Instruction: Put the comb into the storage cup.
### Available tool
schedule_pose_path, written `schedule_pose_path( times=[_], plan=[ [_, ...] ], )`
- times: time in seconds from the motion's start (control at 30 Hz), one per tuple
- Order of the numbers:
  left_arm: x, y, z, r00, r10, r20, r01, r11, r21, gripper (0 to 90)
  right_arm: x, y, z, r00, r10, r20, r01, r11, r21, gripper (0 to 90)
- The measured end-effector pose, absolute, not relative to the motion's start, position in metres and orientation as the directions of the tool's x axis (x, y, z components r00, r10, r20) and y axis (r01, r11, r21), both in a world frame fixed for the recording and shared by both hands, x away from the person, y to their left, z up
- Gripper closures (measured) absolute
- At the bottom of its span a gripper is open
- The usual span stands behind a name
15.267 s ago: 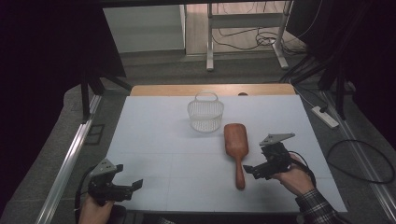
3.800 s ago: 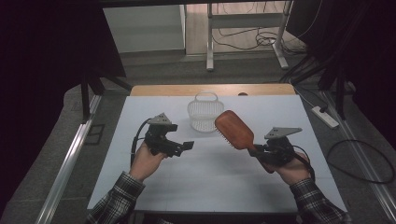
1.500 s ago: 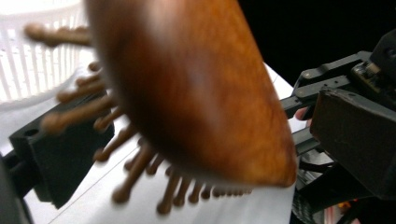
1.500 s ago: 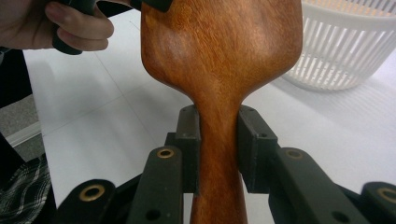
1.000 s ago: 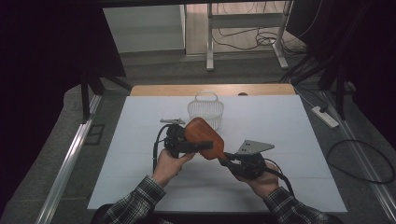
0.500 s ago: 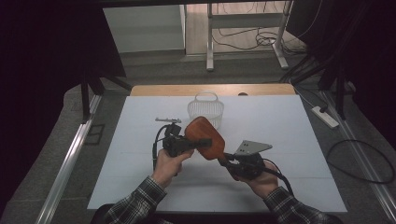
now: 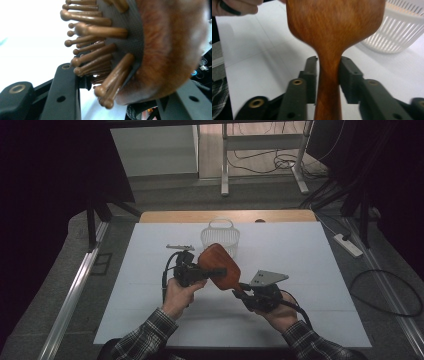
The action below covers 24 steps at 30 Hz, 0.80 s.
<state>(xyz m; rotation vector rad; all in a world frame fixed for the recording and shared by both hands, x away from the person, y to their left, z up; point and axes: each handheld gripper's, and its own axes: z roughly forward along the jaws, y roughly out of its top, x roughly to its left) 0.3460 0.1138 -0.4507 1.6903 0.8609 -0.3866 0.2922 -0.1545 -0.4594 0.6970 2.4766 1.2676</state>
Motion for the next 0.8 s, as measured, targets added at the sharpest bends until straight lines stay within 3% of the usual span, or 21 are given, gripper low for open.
schedule_pose_path(
  times=[0.53,0.8],
  plan=[
    [0.350,0.122,-0.436,0.703,0.411,-0.580,0.671,-0.113,0.733,53.4,0.306,-0.165,-0.458,-0.849,0.518,0.107,0.399,0.493,0.773,29.4],
    [0.355,0.119,-0.429,0.725,0.428,-0.540,0.646,-0.150,0.748,53.3,0.310,-0.174,-0.455,-0.834,0.532,0.146,0.435,0.473,0.766,20.4]
  ],
)
